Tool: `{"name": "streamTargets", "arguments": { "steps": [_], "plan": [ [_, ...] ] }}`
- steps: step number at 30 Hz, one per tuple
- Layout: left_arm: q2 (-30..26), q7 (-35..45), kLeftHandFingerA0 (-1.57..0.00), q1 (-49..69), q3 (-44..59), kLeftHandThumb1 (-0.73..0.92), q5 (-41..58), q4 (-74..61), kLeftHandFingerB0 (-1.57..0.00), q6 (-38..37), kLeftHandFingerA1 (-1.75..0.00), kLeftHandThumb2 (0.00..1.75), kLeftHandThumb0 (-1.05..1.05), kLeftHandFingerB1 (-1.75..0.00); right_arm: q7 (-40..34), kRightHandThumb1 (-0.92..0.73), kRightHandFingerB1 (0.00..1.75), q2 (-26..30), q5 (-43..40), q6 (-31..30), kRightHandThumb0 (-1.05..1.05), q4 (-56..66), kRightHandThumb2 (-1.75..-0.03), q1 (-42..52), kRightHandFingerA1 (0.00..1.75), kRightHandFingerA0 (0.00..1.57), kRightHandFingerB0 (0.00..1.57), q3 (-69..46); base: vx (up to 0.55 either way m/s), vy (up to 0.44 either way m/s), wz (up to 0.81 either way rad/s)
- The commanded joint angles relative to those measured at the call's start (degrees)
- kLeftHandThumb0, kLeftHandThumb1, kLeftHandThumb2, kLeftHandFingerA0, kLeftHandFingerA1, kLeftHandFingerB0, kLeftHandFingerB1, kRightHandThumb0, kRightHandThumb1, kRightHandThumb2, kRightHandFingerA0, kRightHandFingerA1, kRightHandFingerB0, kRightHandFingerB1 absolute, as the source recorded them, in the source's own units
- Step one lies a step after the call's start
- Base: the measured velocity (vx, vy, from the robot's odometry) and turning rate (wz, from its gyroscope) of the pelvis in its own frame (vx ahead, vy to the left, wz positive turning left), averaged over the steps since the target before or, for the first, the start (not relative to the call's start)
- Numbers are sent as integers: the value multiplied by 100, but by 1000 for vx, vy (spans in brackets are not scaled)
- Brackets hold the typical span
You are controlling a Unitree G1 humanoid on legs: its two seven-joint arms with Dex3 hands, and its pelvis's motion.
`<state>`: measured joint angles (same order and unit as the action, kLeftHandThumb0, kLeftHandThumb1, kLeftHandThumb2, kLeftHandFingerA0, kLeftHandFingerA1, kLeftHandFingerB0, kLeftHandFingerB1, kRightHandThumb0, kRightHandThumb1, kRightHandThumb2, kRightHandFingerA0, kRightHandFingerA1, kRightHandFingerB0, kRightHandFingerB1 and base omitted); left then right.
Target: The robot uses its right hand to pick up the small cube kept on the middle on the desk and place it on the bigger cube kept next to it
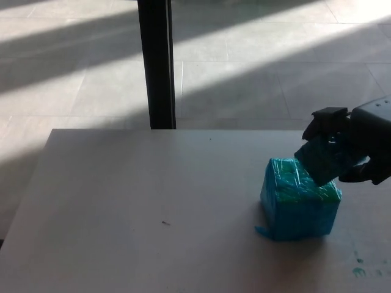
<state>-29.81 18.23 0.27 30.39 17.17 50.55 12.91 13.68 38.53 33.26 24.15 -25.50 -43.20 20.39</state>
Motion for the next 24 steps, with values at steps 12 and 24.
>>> {"name": "streamTargets", "arguments": {
  "steps": [12, 24],
  "plan": [
    [-105, -15, -35, -10, 53, 73, 60, 3, -28, 33, -50, 77, -95, -39, -28, -68, 85, -554, 299, -87, -25, -238, -63, -326, 165, 82, 84, 85, 0, 0, 0],
    [-140, 40, -33, -102, 95, 73, 98, 68, -27, 31, -50, 78, -96, -39, 167, -68, 64, -490, 594, -405, -27, -621, -65, -432, 161, 80, 81, 205, 0, 0, 0]
  ]
}}
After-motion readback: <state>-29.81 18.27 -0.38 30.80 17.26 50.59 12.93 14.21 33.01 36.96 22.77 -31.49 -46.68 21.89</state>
